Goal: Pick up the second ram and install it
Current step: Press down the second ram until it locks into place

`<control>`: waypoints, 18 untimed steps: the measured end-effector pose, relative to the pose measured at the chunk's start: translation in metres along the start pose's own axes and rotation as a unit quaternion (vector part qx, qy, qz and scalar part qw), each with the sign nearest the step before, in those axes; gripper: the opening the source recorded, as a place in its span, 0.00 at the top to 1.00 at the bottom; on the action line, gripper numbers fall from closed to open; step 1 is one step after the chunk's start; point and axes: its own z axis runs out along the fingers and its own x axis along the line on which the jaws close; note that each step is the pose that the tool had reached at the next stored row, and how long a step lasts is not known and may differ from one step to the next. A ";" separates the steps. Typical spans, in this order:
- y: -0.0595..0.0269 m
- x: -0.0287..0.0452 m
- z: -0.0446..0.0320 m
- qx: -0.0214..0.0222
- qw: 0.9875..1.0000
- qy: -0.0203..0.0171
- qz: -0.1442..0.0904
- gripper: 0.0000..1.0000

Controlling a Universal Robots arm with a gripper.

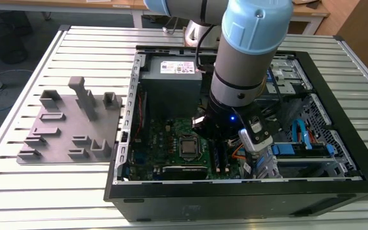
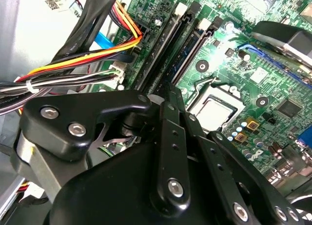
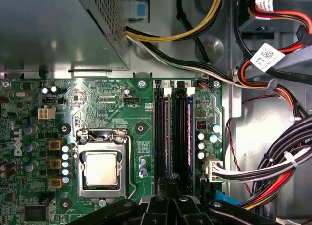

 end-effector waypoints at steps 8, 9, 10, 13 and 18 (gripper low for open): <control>0.0008 -0.0002 -0.0148 0.000 1.000 -0.001 0.000 0.89; 0.0016 -0.0002 -0.0159 0.000 1.000 -0.001 0.000 0.89; 0.0021 -0.0001 -0.0175 0.000 1.000 -0.001 0.000 0.89; 0.0032 -0.0002 -0.0261 0.000 1.000 -0.001 0.000 0.89; 0.0032 -0.0003 -0.0415 0.000 1.000 -0.001 0.000 0.89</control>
